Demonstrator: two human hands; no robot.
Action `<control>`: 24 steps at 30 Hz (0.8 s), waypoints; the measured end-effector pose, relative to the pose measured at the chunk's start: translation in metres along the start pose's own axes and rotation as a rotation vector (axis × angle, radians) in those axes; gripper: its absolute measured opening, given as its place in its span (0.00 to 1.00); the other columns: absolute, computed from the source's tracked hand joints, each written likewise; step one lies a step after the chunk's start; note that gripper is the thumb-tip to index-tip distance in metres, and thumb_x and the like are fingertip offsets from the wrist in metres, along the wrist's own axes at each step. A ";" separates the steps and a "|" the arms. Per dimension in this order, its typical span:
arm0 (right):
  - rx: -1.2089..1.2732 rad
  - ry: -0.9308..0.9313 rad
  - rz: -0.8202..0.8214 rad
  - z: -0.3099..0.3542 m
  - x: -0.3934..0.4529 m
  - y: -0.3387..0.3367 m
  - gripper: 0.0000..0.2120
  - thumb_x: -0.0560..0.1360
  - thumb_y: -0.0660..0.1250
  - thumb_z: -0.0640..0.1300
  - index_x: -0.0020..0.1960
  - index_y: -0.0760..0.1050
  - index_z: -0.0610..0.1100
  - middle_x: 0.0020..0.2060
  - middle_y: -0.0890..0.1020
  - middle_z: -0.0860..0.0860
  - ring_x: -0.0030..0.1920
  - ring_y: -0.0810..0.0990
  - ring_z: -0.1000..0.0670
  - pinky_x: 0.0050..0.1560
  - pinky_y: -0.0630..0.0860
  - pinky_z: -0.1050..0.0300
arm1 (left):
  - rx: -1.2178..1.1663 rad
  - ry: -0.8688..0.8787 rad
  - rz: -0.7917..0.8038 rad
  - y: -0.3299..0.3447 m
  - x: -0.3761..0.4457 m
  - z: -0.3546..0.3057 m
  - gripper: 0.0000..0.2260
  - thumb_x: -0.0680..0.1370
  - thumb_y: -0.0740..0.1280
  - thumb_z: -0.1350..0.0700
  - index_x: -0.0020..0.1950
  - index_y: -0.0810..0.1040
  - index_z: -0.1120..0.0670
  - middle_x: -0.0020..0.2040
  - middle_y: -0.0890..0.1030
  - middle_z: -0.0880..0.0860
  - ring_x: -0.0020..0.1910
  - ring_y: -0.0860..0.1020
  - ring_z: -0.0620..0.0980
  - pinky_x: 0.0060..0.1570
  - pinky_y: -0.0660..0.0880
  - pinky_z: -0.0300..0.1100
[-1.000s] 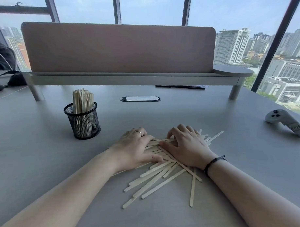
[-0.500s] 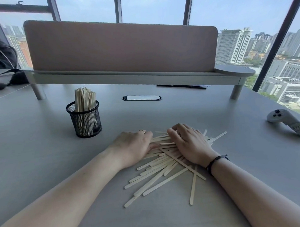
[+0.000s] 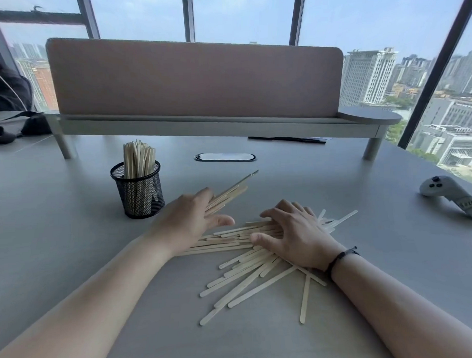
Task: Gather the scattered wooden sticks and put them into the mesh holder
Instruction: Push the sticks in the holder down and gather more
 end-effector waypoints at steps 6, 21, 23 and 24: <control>-0.043 -0.027 -0.067 0.010 0.001 0.000 0.30 0.68 0.52 0.80 0.48 0.71 0.55 0.44 0.73 0.59 0.50 0.72 0.54 0.52 0.66 0.58 | -0.063 -0.045 -0.133 -0.008 -0.004 -0.012 0.21 0.76 0.68 0.38 0.35 0.61 0.47 0.25 0.68 0.47 0.23 0.67 0.48 0.26 0.62 0.43; -0.044 -0.007 -0.089 0.015 0.015 0.004 0.28 0.73 0.51 0.74 0.39 0.67 0.49 0.37 0.74 0.54 0.41 0.73 0.49 0.42 0.69 0.53 | -0.836 -0.229 -0.217 -0.001 -0.004 0.001 0.25 0.76 0.65 0.34 0.34 0.60 0.50 0.28 0.60 0.53 0.26 0.58 0.51 0.29 0.57 0.46; -0.041 -0.008 -0.102 0.014 0.015 0.004 0.28 0.73 0.52 0.74 0.38 0.67 0.49 0.36 0.74 0.54 0.40 0.73 0.49 0.42 0.69 0.53 | -0.873 -0.232 -0.220 -0.001 -0.004 0.001 0.23 0.76 0.65 0.34 0.32 0.61 0.47 0.27 0.61 0.48 0.24 0.57 0.50 0.30 0.56 0.41; -0.038 -0.005 -0.105 0.014 0.015 0.004 0.28 0.73 0.51 0.74 0.38 0.67 0.49 0.36 0.74 0.54 0.40 0.73 0.49 0.42 0.70 0.53 | -0.885 -0.234 -0.223 -0.001 -0.004 0.001 0.22 0.76 0.65 0.34 0.32 0.62 0.46 0.26 0.61 0.47 0.24 0.57 0.49 0.30 0.56 0.40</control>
Point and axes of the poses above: each hand's wrist, its own x-axis towards the middle knuckle, its own y-axis out of the palm, z = x × y, the point moved 8 cm from there along x, towards the middle knuckle
